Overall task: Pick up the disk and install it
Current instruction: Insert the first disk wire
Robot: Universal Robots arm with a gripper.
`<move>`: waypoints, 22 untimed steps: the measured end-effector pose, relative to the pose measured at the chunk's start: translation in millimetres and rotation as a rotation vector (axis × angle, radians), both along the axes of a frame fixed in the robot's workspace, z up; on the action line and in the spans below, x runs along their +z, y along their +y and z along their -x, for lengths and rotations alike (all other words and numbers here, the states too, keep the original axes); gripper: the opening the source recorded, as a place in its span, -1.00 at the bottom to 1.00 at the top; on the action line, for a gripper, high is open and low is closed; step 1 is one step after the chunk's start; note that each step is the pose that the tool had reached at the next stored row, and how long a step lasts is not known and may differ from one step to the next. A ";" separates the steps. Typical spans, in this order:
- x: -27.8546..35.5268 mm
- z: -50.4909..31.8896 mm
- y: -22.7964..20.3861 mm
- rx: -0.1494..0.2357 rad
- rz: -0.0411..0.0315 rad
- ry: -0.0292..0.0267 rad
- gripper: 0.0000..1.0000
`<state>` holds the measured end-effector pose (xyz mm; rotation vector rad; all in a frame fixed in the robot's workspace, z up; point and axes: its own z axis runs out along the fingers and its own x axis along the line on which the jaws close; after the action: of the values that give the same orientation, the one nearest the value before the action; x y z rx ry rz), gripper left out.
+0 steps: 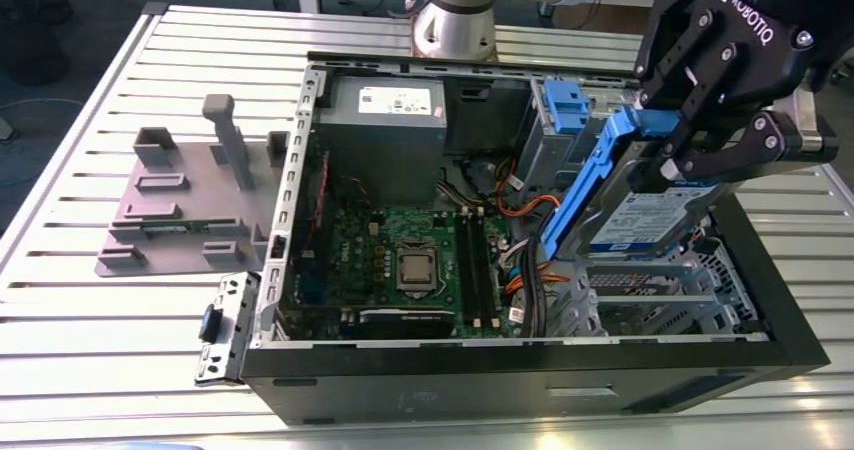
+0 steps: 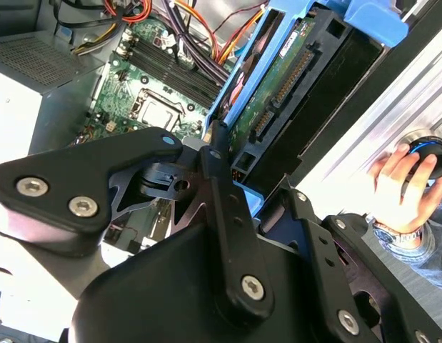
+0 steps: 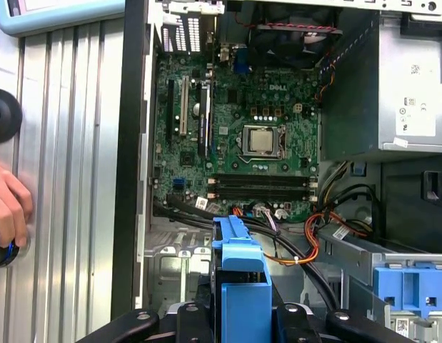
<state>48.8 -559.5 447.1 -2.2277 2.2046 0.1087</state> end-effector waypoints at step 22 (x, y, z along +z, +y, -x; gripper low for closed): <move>-0.7 -4.6 0.0 0.000 0.0001 0.0000 -0.26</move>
<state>53.4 -559.5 446.4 -2.2278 2.2047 0.1086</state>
